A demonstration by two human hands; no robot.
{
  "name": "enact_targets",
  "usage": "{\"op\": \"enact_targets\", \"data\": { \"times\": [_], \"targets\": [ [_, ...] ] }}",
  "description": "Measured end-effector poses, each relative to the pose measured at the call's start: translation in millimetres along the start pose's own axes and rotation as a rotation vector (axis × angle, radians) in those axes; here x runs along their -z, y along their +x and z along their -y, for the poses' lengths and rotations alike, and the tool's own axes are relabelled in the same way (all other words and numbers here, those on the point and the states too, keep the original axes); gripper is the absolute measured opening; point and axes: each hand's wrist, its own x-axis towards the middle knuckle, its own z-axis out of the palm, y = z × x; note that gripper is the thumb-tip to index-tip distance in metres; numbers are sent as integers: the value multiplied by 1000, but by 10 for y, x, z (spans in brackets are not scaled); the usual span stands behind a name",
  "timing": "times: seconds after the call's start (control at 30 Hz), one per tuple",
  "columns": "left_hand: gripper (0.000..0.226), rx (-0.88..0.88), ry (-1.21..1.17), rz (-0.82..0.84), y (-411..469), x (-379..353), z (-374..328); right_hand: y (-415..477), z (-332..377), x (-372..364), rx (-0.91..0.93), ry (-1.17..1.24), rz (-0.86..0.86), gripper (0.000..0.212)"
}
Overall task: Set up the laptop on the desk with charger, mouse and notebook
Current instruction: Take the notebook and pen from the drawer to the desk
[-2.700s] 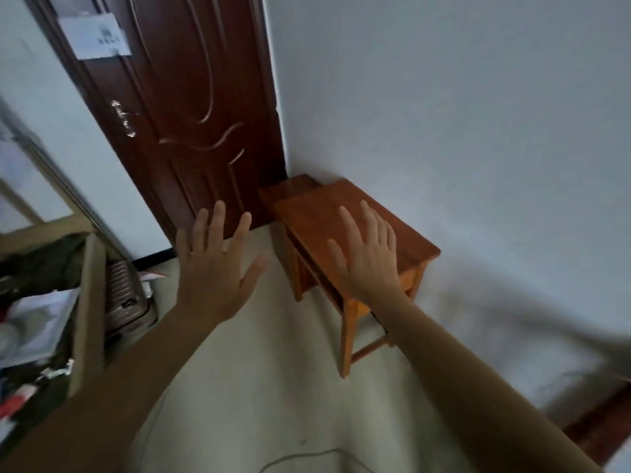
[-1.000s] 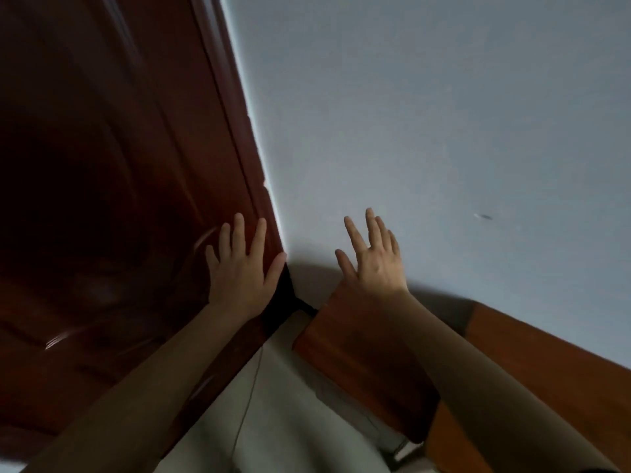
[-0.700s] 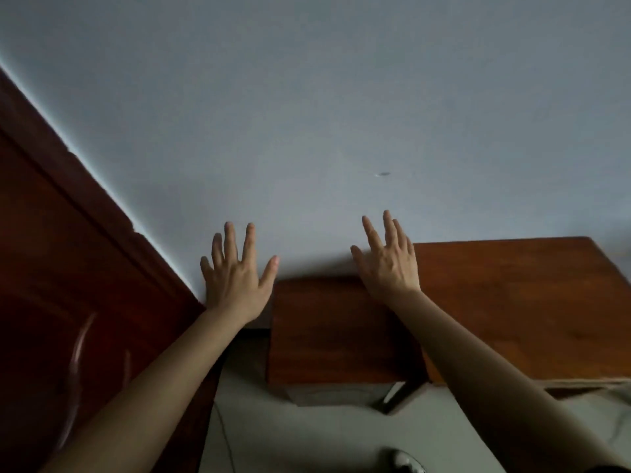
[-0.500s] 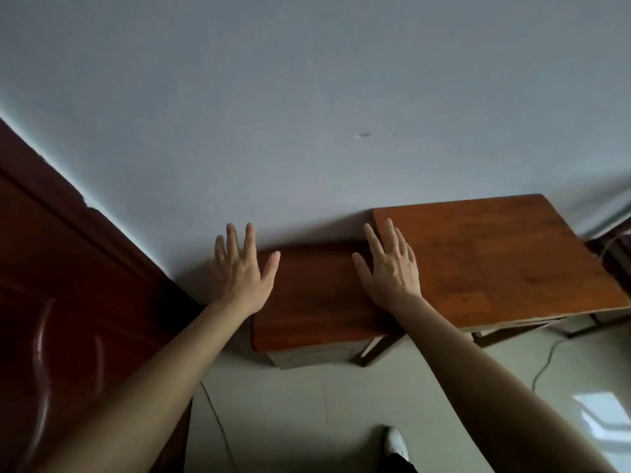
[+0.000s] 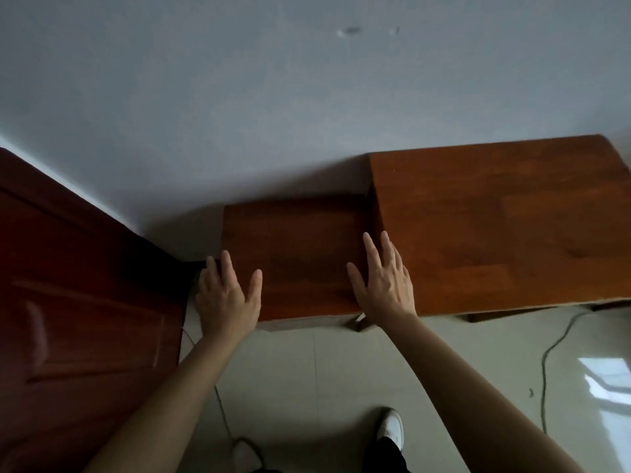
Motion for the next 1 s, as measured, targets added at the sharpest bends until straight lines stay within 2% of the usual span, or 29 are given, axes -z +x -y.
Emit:
{"op": "enact_targets", "data": {
  "times": [0.13, 0.3, 0.43, 0.53, 0.67, 0.77, 0.87, 1.0],
  "targets": [
    [92, 68, -47, 41, -131, -727, 407, -310, -214, -727, -33, 121, -82, 69],
    [98, 173, -216, -17, -274, -1469, 856, -664, -438, -1597, -102, 192, -227, 79],
    [92, 386, -402, -30, -327, -2073, 1212, -907, -618, -2308, -184, 207, -160, 89],
    [81, 467, -514, -26, -276, -2349, 1369, -908, -731, -2535, -117, 224, -158, 92],
    [86, 483, -646, 22, -143, -2612, 1493, -841, -870, -2739, -87, 271, -282, 90],
    [85, 423, -672, 10, -73, -2696, 1522, -869, -929, -2855, -197, 276, -172, 91],
    [81, 402, -727, -27, 21, -2742, 1531, -754, -974, -2922, -323, 398, -31, 94],
    [70, 429, -799, -46, 127, -2767, 1490, -453, -1007, -2856, -497, 579, -85, 92]
  ]
}}
